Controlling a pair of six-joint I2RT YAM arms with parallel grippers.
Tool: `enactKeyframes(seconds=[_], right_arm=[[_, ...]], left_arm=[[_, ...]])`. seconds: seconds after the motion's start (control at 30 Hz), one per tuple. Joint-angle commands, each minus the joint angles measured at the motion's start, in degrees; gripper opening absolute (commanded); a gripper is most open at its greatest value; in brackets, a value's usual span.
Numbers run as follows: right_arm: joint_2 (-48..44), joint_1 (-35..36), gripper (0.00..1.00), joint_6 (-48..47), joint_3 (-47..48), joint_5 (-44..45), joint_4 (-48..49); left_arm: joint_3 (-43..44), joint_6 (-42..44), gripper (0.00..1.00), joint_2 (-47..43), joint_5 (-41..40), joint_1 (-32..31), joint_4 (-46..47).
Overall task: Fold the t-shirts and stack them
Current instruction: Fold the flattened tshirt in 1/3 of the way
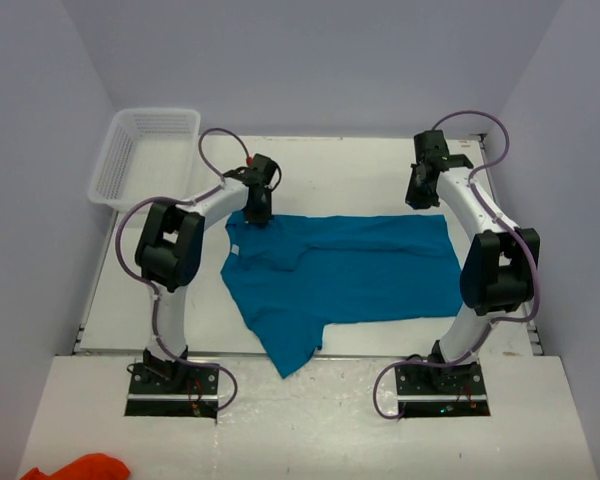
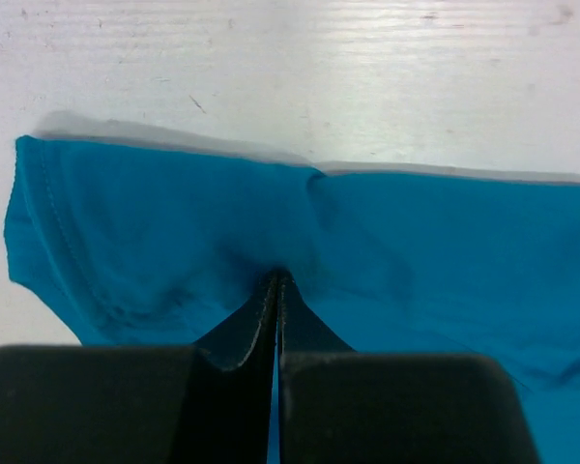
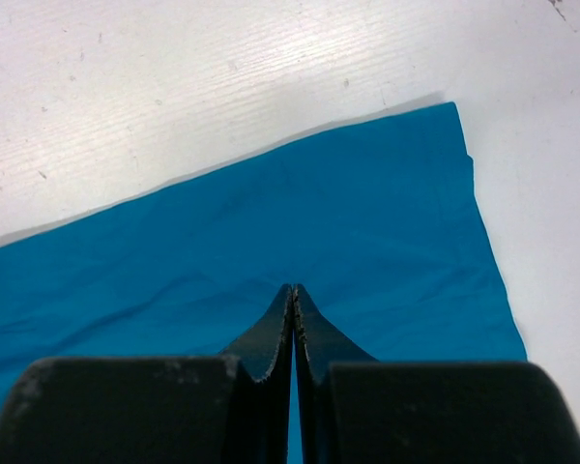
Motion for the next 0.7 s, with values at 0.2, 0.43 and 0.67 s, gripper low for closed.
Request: enactKeyframes(seconds=[0.2, 0.43, 0.67], right_arm=[[-1.60, 0.09, 0.00, 0.49, 1.50, 1.59, -1.15], [1.12, -0.09, 0.00, -0.30, 3.96, 3.35, -2.73], [7.53, -0.26, 0.00, -0.82, 8.16, 2.03, -4.65]], left_arm=[[4.93, 2.72, 0.00, 6.84, 2.06, 5.08, -2.18], [11.70, 3.86, 0.00, 12.30, 3.99, 9.57, -3.41], [21.37, 6.06, 0.00, 17.13, 6.89, 10.80, -6.92]])
